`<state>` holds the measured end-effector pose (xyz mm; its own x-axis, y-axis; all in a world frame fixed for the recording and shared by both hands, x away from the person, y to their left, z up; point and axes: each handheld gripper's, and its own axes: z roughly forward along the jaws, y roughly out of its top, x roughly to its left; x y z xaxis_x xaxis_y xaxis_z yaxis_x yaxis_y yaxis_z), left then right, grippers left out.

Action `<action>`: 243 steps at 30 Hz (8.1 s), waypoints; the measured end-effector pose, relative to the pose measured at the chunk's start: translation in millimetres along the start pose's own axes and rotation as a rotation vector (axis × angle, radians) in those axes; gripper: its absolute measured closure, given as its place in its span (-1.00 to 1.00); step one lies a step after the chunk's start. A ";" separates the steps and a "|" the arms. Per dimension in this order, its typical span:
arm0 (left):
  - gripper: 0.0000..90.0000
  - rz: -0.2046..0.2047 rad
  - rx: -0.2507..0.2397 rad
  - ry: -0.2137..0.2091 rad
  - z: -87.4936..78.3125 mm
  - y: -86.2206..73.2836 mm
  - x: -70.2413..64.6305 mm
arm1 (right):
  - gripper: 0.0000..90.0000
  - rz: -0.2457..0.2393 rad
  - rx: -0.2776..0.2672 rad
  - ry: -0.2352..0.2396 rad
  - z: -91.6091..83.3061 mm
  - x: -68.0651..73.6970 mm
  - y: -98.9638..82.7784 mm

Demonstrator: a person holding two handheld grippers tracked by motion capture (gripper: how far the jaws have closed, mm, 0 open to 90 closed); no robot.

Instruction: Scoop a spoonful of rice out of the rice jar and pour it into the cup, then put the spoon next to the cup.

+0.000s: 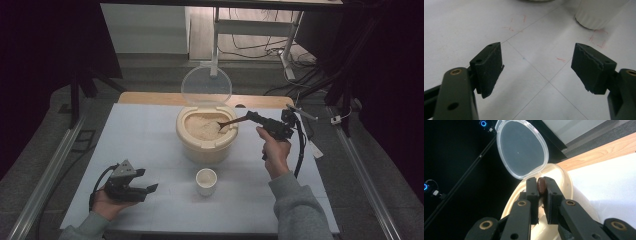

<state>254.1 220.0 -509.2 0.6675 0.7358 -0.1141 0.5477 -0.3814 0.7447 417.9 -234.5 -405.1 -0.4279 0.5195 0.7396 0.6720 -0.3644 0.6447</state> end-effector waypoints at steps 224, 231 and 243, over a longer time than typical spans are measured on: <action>-0.46 0.027 0.039 -0.002 7.0 -1.8 -3.3 | 0.82 -0.359 0.682 0.056 -25.1 4.0 -60.3; -0.46 0.029 0.040 -0.002 7.0 -1.8 -3.3 | 0.76 -0.376 0.638 0.022 -9.8 1.1 -64.7; -0.46 0.032 0.044 -0.003 7.6 -1.9 -3.5 | 0.58 -0.351 0.589 -0.074 13.9 -23.8 -79.5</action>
<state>254.5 213.9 -515.3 0.6863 0.7214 -0.0928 0.5478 -0.4288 0.7184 383.1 -207.2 -476.7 -0.6519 0.5893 0.4773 0.7265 0.3047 0.6160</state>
